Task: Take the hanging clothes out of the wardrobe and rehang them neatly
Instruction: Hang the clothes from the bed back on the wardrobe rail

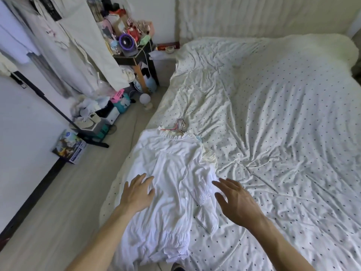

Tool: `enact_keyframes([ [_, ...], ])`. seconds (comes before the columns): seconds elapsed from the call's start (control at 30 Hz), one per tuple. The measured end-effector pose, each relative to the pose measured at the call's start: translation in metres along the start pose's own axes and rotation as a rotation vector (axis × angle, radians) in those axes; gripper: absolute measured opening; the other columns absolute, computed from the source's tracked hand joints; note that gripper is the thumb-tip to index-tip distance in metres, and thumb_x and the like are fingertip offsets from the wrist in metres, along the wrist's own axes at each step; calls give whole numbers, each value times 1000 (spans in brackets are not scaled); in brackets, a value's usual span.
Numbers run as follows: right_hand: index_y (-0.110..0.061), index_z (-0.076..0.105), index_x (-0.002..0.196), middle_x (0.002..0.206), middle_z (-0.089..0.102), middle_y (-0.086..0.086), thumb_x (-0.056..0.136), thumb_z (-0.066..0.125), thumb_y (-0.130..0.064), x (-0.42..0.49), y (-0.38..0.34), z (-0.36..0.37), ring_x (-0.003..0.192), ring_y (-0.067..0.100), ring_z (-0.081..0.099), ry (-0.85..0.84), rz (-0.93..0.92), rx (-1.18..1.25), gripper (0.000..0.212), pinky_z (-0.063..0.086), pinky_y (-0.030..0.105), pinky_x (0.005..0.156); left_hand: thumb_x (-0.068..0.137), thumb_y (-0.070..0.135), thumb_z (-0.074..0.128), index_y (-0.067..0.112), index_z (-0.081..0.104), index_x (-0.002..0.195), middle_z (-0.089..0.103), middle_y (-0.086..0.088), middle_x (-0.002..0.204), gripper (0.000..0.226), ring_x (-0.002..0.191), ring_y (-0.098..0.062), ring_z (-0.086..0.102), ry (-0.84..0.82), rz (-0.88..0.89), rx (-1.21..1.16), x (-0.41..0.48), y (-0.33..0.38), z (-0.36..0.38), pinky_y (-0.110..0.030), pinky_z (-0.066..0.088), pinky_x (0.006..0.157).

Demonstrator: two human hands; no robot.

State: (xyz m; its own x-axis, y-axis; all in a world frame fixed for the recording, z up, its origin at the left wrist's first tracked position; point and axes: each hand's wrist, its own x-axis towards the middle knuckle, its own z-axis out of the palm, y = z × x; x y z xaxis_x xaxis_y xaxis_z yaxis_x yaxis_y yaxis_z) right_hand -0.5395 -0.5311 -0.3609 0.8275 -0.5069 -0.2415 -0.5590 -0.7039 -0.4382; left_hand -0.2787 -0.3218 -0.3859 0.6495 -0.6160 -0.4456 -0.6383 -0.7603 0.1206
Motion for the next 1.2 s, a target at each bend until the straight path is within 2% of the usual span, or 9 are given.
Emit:
enact_keyframes([
  [0.13,-32,37,151,158,35,-5,104,39,-41,76,-9,9,148,16,26,-30,75,-43,48,24,29,118,102,41,39,32,28,154,18,2,165,53,152,-19,11,-34,33,40,90,-27,-20,-49,15,121],
  [0.27,-31,33,153,159,35,-4,103,38,-43,158,-16,33,148,17,27,-177,143,-83,51,23,31,121,102,41,39,32,28,154,18,1,165,54,152,-19,12,-92,52,85,191,-59,-31,-49,16,121],
  [0.47,-29,36,150,155,39,-5,103,39,-41,286,-11,64,144,17,32,-307,196,-135,49,31,34,116,101,42,40,28,29,153,19,-1,164,56,151,-22,15,-153,21,160,339,-92,-38,-47,22,118],
  [0.53,-29,32,152,162,26,-1,103,37,-43,322,-4,77,150,20,20,-333,237,-158,52,27,38,119,100,41,41,26,29,153,18,-4,164,56,150,-24,17,-151,25,158,385,-99,-35,-46,27,117],
  [0.63,-31,19,157,167,-4,0,102,37,-47,364,11,104,153,24,-4,-390,301,-187,60,16,47,122,99,39,46,24,25,155,10,-6,165,62,149,-29,19,-124,23,124,447,-108,-21,-45,29,117],
  [0.77,-36,0,158,161,-29,-2,101,39,-48,385,30,158,151,29,-17,-531,418,-127,69,7,56,121,99,36,49,20,18,156,13,-6,164,67,147,-30,22,-78,11,123,505,-108,2,-45,30,114],
  [0.93,-39,-23,152,146,-52,-7,98,45,-53,355,40,217,146,27,-32,-719,523,-46,88,-5,64,117,90,33,52,24,24,150,47,-6,142,66,131,-32,44,-133,68,65,539,-119,25,-53,43,103],
  [1.07,-36,-27,151,145,-53,-8,98,45,-52,343,41,223,144,24,-34,-738,508,-32,90,-9,61,117,91,31,54,18,45,138,54,-14,131,49,123,-35,50,-98,45,61,552,-117,25,-48,47,97],
  [1.2,-38,-18,154,152,-44,-9,99,43,-54,344,41,212,148,22,-28,-743,527,13,84,-6,58,120,100,32,45,10,53,133,54,-18,126,41,119,-36,52,6,51,177,543,-109,16,-42,43,95],
])
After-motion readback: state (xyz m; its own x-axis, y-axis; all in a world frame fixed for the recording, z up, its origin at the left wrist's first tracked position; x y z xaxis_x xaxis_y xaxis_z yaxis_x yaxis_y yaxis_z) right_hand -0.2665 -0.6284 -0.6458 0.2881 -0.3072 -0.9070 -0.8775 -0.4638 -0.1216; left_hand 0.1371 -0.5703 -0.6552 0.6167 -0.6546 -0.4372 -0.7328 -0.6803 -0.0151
